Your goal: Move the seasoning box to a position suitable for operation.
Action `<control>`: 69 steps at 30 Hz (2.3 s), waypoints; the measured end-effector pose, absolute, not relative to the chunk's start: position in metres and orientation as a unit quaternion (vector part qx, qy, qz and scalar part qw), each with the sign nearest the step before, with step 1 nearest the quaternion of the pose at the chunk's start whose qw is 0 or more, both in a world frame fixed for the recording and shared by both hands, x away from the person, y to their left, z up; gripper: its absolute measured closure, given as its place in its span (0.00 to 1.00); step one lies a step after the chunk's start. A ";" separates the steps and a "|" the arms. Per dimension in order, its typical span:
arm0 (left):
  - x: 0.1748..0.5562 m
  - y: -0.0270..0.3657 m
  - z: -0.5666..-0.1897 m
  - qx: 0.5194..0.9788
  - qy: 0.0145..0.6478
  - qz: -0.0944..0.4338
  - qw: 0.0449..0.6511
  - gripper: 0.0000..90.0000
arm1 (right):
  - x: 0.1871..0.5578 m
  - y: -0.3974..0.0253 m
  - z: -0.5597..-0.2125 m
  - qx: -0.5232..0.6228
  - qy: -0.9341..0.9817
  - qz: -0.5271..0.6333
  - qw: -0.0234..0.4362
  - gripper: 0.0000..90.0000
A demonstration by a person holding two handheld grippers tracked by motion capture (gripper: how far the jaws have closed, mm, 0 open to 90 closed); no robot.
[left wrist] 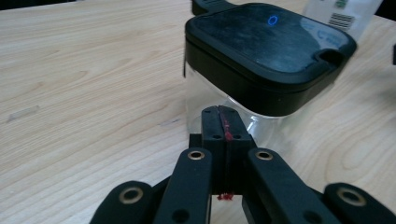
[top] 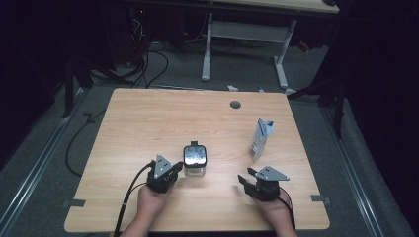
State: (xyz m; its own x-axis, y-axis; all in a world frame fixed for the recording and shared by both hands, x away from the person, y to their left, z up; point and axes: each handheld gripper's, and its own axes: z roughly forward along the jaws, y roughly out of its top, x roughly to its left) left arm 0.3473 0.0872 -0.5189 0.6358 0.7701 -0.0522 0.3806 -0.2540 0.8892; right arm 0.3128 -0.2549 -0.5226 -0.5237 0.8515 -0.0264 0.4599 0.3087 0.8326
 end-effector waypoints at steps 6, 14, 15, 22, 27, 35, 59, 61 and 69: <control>0.340 0.079 -0.517 0.769 0.362 0.197 0.488 1.00 | 0.313 -0.255 -0.523 0.425 0.772 0.406 0.240 0.57; 0.334 0.071 -0.514 0.773 0.353 0.189 0.492 1.00 | 0.313 -0.254 -0.523 0.425 0.773 0.405 0.240 0.57; 0.334 0.070 -0.514 0.774 0.351 0.187 0.493 1.00 | 0.313 -0.254 -0.523 0.424 0.774 0.405 0.240 0.57; 0.330 0.059 -0.513 0.780 0.338 0.181 0.494 1.00 | 0.313 -0.254 -0.523 0.425 0.774 0.404 0.240 0.57; 0.329 0.050 -0.513 0.783 0.330 0.178 0.495 1.00 | 0.313 -0.254 -0.524 0.424 0.774 0.404 0.241 0.57; 0.329 0.038 -0.514 0.790 0.319 0.175 0.493 1.00 | 0.313 -0.254 -0.524 0.425 0.774 0.402 0.241 0.57; 0.333 0.093 -0.517 0.811 0.335 0.194 0.439 0.78 | 0.335 -0.228 -0.511 0.422 0.779 0.386 0.256 0.74; 0.334 0.096 -0.516 0.809 0.336 0.190 0.443 0.78 | 0.342 -0.224 -0.510 0.422 0.782 0.373 0.267 0.75; 0.339 0.108 -0.512 0.792 0.352 0.196 0.459 0.84 | 0.359 -0.224 -0.513 0.439 0.759 0.413 0.245 0.86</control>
